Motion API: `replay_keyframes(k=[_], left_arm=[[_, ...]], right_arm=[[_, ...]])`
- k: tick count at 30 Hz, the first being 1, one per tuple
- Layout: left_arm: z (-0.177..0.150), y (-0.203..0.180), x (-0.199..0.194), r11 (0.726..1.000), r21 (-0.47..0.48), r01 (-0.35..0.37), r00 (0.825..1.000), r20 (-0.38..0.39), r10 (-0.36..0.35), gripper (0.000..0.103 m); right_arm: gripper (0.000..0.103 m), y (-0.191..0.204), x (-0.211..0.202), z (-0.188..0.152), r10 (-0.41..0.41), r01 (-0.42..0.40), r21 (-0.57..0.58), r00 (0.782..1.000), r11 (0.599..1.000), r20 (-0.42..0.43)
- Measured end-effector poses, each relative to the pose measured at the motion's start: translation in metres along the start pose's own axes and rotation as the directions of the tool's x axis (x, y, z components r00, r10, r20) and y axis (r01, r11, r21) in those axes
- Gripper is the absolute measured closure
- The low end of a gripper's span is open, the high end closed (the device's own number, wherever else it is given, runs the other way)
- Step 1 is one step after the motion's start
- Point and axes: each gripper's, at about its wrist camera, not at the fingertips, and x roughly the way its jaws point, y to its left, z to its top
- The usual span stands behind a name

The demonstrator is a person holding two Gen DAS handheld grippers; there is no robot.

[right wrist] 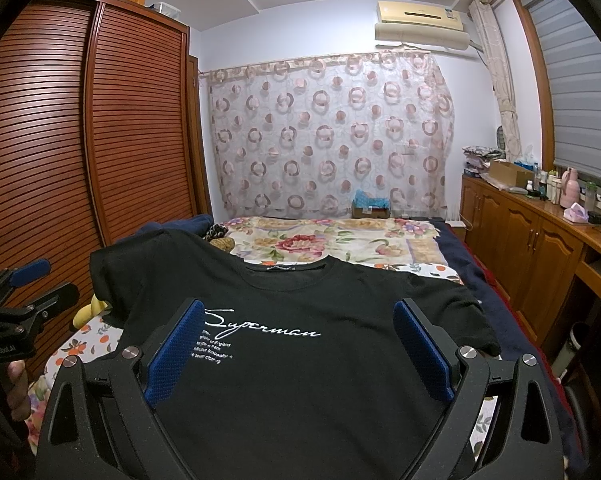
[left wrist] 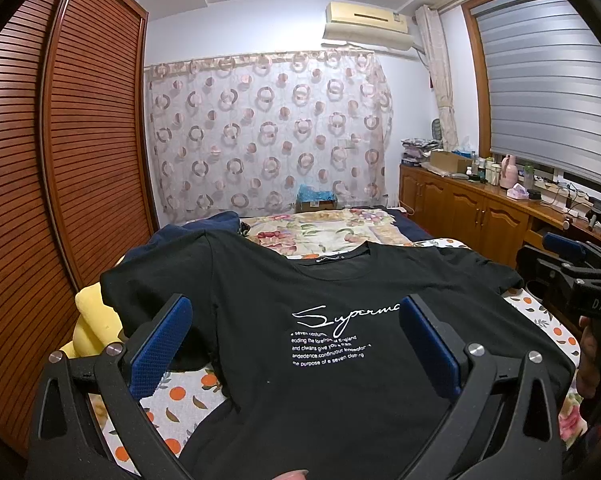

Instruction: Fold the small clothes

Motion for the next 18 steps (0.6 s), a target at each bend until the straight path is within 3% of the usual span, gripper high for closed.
replay_keyframes(k=[18], left_arm=[[-0.0016, -0.0002, -0.0003, 1.000, 0.002, 0.001, 1.000, 0.004, -0.001, 0.000]], right_arm=[[0.007, 0.0012, -0.0013, 0.0007, 0.001, -0.001, -0.001, 1.000, 1.000, 0.003]])
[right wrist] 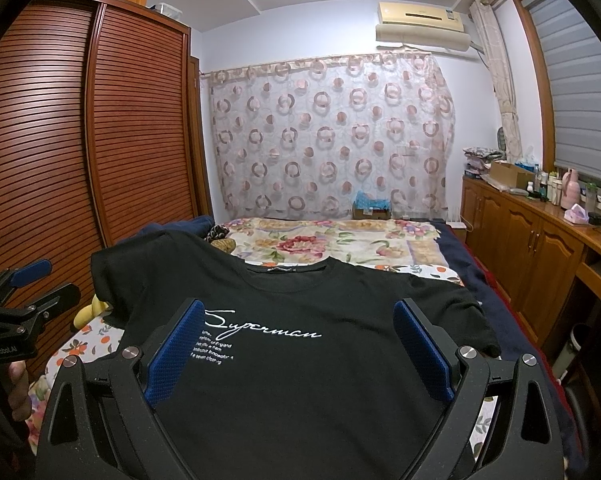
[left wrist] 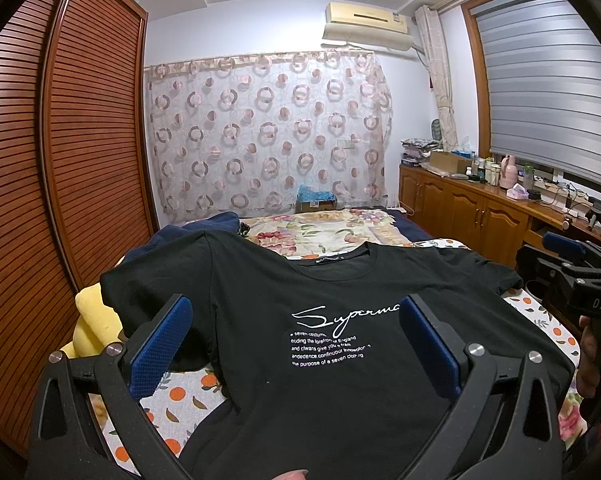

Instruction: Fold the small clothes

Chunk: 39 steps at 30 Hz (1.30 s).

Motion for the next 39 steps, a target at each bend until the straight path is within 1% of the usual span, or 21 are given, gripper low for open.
replay_keyframes(k=[14, 21, 23, 31, 34, 39], left_arm=[[-0.001, 0.000, 0.000, 1.000, -0.001, 0.002, 1.000, 0.000, -0.002, 0.000], [0.008, 0.004, 0.008, 1.000, -0.001, -0.001, 0.999, -0.055, 0.001, 0.000], [0.010, 0.007, 0.009, 1.000, -0.006, -0.004, 0.998, -0.065, 0.003, 0.000], [0.002, 0.019, 0.039, 1.000, -0.006, -0.022, 0.991, -0.131, 0.021, 0.000], [-0.003, 0.029, 0.046, 1.000, -0.014, -0.014, 0.991, -0.132, 0.012, 0.000], [-0.009, 0.051, 0.057, 0.998, 0.032, -0.048, 0.990, -0.128, 0.051, 0.000]], right_arm=[[0.007, 0.001, 0.000, 0.000, 0.010, -0.010, -0.002, 1.000, 1.000, -0.003], [0.007, 0.003, 0.009, -0.003, 0.057, -0.058, -0.024, 0.998, 0.998, -0.032], [0.007, 0.002, 0.013, -0.004, 0.061, -0.062, -0.029, 0.997, 0.998, -0.043], [0.007, -0.009, 0.042, -0.003, 0.125, -0.129, -0.030, 0.985, 0.991, -0.118], [0.007, -0.017, 0.059, 0.002, 0.153, -0.156, -0.010, 0.977, 0.988, -0.146], [0.007, -0.022, 0.087, 0.004, 0.169, -0.176, -0.019, 0.963, 0.984, -0.210]])
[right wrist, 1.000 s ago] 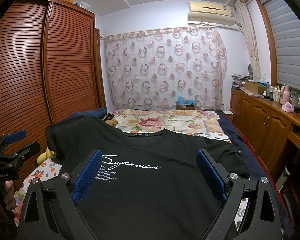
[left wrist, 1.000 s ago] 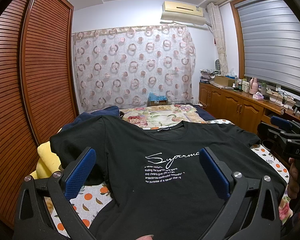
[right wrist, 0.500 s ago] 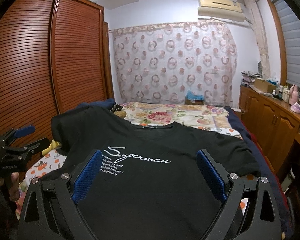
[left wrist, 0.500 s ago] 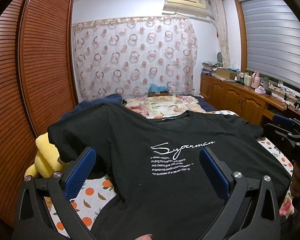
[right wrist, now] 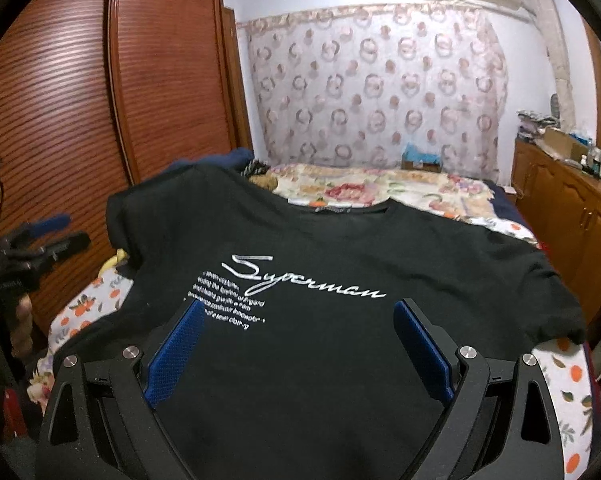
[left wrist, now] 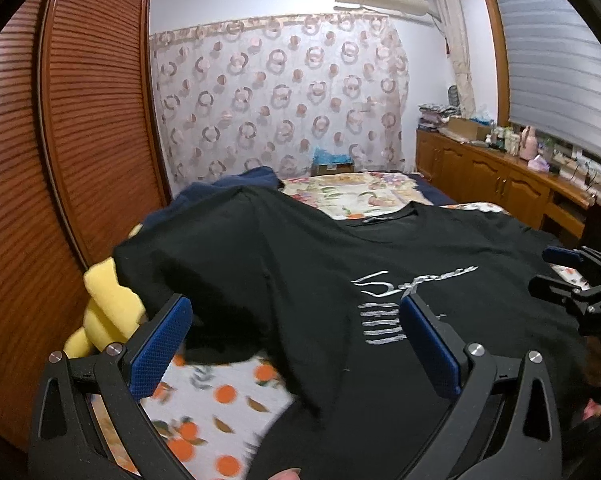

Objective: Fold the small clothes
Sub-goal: 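Reach the left tool to the shirt's side edge and close on it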

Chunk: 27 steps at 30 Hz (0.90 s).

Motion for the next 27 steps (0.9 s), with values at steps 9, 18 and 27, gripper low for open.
replay_keyframes(k=[9, 18, 27], left_arm=[[0.009, 0.050, 0.022, 1.000, 0.000, 0.009, 0.998, -0.065, -0.009, 0.000], [0.028, 0.111, 0.046, 0.997, -0.079, 0.005, 0.996, -0.093, -0.012, 0.000], [0.033, 0.156, 0.101, 0.988, -0.149, 0.031, 0.976, -0.208, -0.062, 0.043]], right_arm=[[0.007, -0.001, 0.024, 0.013, 0.003, -0.004, -0.006, 0.998, 1.000, -0.065], [0.007, 0.010, 0.028, 0.009, 0.019, -0.021, -0.018, 0.997, 1.000, -0.079], [0.007, 0.016, 0.035, 0.001, 0.031, -0.036, -0.050, 0.995, 0.998, -0.095]])
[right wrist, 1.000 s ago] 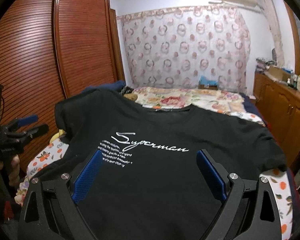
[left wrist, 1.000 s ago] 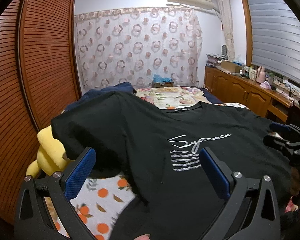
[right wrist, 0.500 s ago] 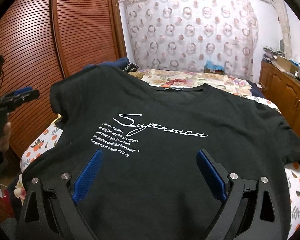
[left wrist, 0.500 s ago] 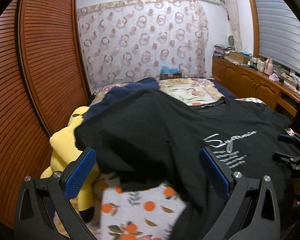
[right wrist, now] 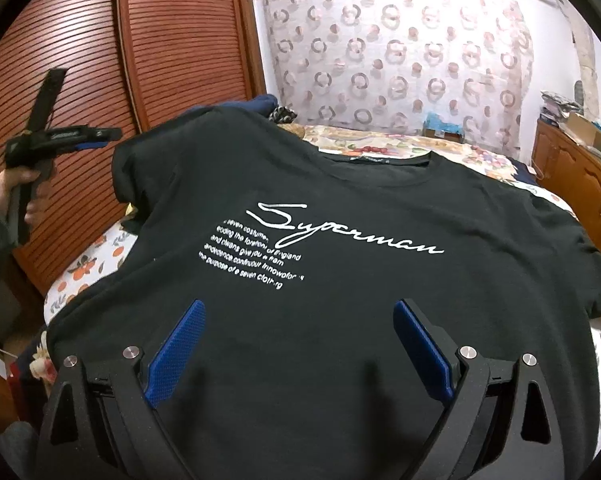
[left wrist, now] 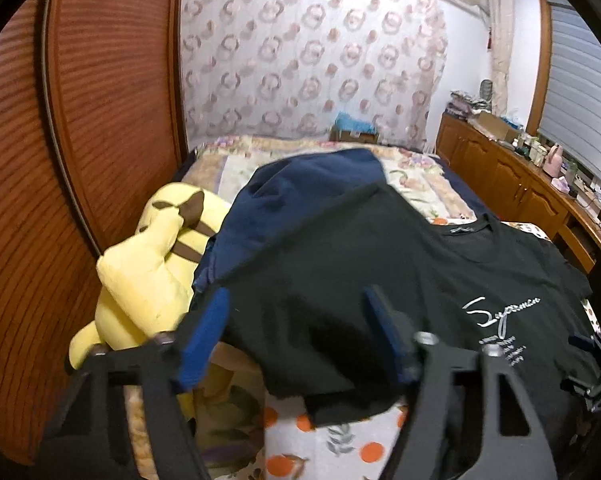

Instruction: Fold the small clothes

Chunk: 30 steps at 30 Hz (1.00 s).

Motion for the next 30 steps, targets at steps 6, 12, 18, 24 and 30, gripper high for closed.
replay_keyframes(k=[6, 12, 18, 24, 30], left_arm=[[0.004, 0.018, 0.031, 0.997, 0.033, -0.073, 0.996, -0.052, 0.075, 0.053], [0.003, 0.019, 0.031, 0.994, 0.080, -0.080, 0.996, -0.034, 0.082, 0.054], [0.006, 0.015, 0.016, 0.988, 0.115, -0.101, 0.995, -0.005, 0.103, 0.100], [0.017, -0.006, -0.018, 0.984, 0.161, -0.081, 0.995, 0.064, 0.072, 0.101], [0.040, -0.049, -0.048, 0.977, 0.212, 0.006, 0.992, 0.125, -0.034, 0.101]], right_arm=[[0.007, 0.006, -0.002, -0.002, -0.009, 0.009, -0.020, 1.000, 1.000, 0.007], [0.007, 0.010, -0.006, -0.005, -0.010, 0.010, -0.030, 1.000, 1.000, 0.013], [0.007, 0.009, -0.005, -0.005, -0.006, 0.006, -0.021, 1.000, 1.000, 0.014], [0.007, 0.005, -0.006, -0.004, 0.001, -0.001, -0.017, 1.000, 1.000, 0.012], [0.007, 0.004, -0.005, -0.004, 0.006, -0.006, -0.009, 1.000, 1.000, 0.012]])
